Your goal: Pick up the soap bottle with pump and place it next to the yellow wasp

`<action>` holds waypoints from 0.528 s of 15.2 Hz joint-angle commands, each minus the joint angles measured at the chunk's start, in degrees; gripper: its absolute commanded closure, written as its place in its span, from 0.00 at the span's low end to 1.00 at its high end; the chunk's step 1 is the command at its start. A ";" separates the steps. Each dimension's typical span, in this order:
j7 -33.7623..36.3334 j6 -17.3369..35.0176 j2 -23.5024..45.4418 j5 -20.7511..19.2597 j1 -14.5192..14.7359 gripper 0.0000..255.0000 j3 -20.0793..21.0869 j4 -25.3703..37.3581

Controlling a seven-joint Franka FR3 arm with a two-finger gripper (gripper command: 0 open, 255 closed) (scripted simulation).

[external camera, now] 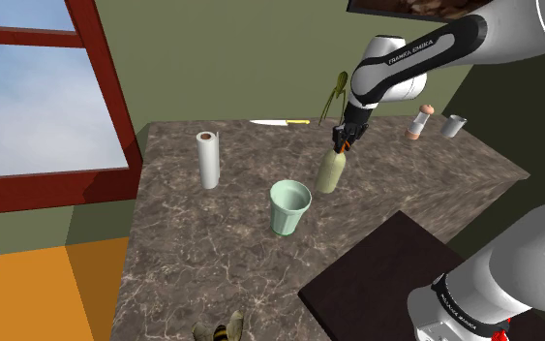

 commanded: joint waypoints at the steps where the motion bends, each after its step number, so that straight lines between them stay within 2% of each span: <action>1: 0.00 -0.01 0.01 0.01 0.01 1.00 0.01 -0.01; 6: 0.00 0.01 0.01 0.01 0.01 1.00 0.02 -0.02; 8: 0.18 -1.57 -1.01 -0.20 0.01 1.00 0.02 0.54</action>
